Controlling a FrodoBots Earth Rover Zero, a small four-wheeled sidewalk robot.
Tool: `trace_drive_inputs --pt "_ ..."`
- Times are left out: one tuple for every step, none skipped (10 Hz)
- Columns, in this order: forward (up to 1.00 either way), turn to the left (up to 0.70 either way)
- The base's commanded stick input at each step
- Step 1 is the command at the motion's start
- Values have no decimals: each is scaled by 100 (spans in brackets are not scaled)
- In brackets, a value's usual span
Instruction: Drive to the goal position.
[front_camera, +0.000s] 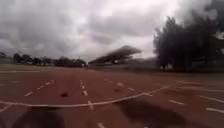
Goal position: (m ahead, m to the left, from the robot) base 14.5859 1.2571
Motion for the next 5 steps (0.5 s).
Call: trace_drive_inputs --pt "70 0" --pt "70 20" --pt "70 35" --pt "70 35" --pt "70 35"
